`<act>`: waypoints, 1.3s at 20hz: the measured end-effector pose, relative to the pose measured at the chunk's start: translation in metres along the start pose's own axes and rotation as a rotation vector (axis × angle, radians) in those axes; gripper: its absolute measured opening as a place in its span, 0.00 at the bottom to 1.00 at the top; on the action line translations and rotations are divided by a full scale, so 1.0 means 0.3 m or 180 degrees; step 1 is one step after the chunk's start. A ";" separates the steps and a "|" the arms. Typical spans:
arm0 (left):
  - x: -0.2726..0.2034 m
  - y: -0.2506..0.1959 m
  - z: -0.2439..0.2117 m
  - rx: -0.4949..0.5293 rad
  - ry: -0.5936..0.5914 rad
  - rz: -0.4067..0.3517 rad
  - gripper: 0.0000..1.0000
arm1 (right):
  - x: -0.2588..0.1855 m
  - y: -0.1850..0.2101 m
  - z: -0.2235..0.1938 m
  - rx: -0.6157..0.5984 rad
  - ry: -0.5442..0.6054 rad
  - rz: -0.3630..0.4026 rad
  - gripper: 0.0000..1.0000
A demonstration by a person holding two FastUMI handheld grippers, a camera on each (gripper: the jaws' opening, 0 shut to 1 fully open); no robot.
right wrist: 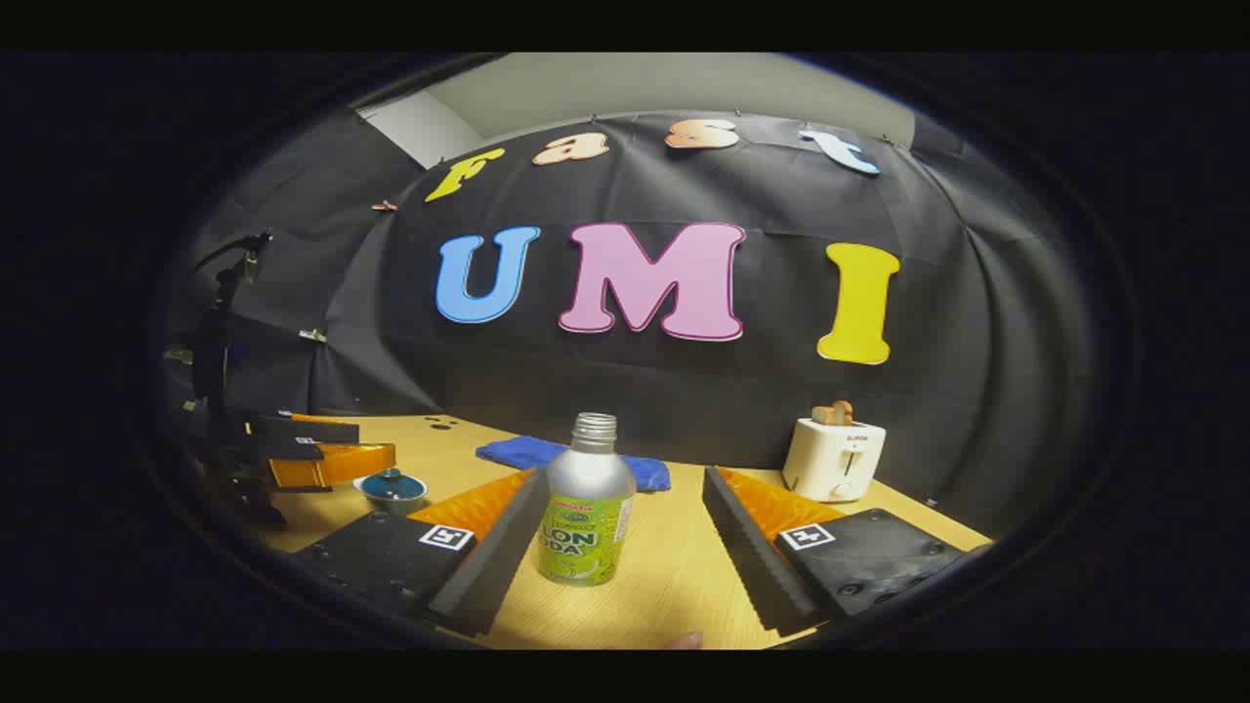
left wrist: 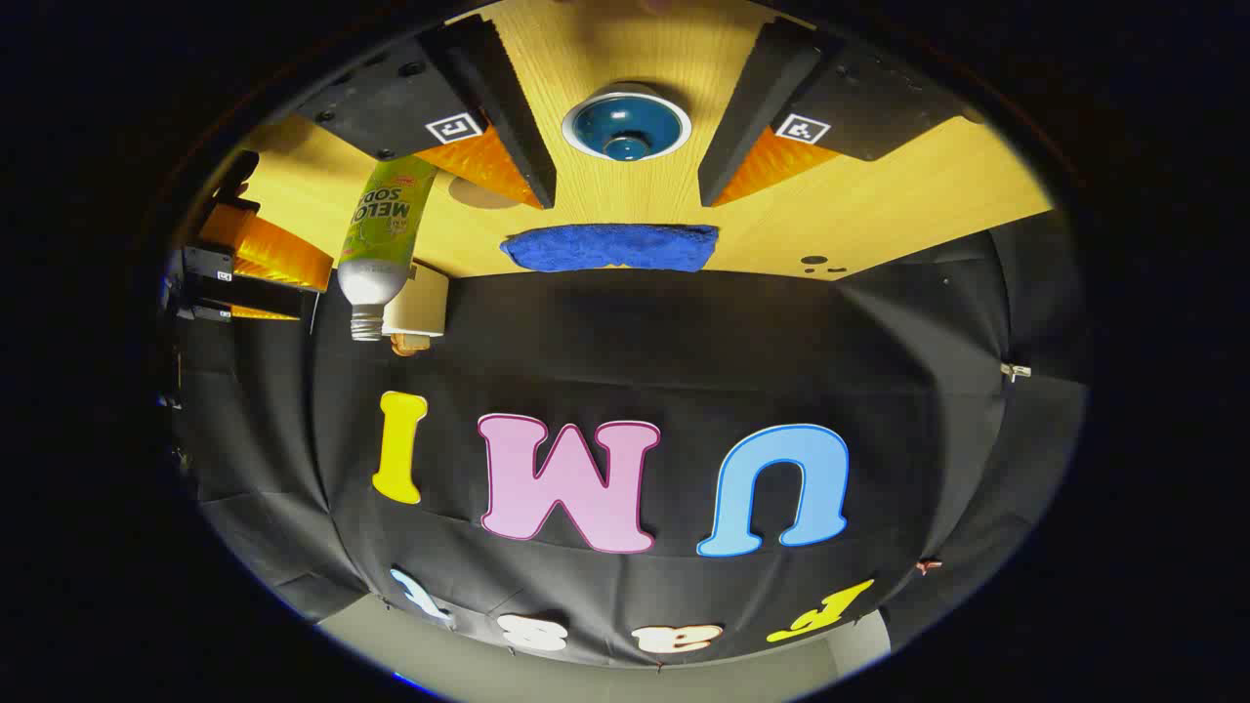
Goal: Open the teacup lid with one hand, grasp the water bottle and pour water into the teacup with the other hand; after pouring, place the water bottle on the coaster and then close the teacup lid.
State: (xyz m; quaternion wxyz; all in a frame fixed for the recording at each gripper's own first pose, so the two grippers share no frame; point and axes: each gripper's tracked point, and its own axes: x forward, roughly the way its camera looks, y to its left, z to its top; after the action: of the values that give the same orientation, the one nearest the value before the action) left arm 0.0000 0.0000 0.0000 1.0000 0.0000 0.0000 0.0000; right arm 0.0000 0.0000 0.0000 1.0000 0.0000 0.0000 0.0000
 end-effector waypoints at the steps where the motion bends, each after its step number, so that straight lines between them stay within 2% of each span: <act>1: 0.001 0.000 -0.004 -0.0003 0.0000 0.0001 0.93 | 0.000 -0.002 0.000 -0.0007 0.0001 -0.0004 0.98; 15: 0.014 -0.002 -0.029 0.0015 0.0081 -0.0006 0.93 | -0.002 -0.006 -0.001 -0.0022 0.0004 -0.0007 0.98; 23: 0.080 0.016 -0.117 0.0143 0.0491 0.0038 0.93 | 0.004 -0.024 -0.026 -0.0022 0.0044 -0.0028 0.98; 25: 0.090 0.021 -0.120 0.0146 0.0517 0.0055 0.87 | 0.006 -0.031 -0.034 0.0003 0.0060 -0.0038 0.99; 26: 0.095 0.021 -0.115 0.0149 0.0529 0.0062 0.79 | 0.008 -0.033 -0.037 0.0018 0.0067 -0.0040 0.98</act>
State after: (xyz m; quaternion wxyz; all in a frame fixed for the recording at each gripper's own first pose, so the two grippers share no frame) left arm 0.0284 0.0063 -0.0346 0.9962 0.0233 0.0830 0.0097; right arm 0.0025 -0.0100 -0.0110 0.9999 0.0028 0.0106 -0.0062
